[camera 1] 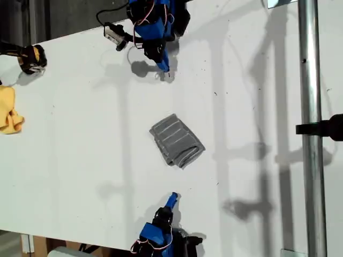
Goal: Grasp corners of a towel and fold twice.
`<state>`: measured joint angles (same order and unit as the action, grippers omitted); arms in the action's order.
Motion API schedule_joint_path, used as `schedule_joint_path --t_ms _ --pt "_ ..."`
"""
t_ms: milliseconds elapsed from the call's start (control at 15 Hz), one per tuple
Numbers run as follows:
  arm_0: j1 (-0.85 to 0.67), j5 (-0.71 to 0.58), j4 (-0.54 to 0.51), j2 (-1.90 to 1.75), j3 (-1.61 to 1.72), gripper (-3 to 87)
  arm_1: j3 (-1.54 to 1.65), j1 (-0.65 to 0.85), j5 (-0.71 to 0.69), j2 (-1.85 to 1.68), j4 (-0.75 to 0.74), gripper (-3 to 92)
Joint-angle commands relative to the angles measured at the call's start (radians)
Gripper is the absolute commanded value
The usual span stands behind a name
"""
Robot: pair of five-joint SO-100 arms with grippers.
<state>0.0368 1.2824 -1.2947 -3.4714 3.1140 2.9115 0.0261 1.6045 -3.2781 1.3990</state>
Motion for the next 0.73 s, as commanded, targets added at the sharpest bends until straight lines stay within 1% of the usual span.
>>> schedule_joint_path --t_ms 0,67,267,667 --pt "0.037 -0.314 0.0 -0.008 0.006 11.9 -0.015 -0.044 -0.086 -0.008 0.025 11.7" --pt "0.035 -0.293 -0.002 -0.008 0.006 11.5 -0.011 -0.063 -0.12 -0.008 0.026 11.7" --pt "0.034 -0.293 -0.003 -0.008 0.006 10.6 -0.014 -0.091 -0.118 -0.008 0.028 11.7" --pt "0.032 -0.293 -0.003 -0.008 0.006 10.6 -0.014 -0.091 -0.118 -0.008 0.028 11.7"
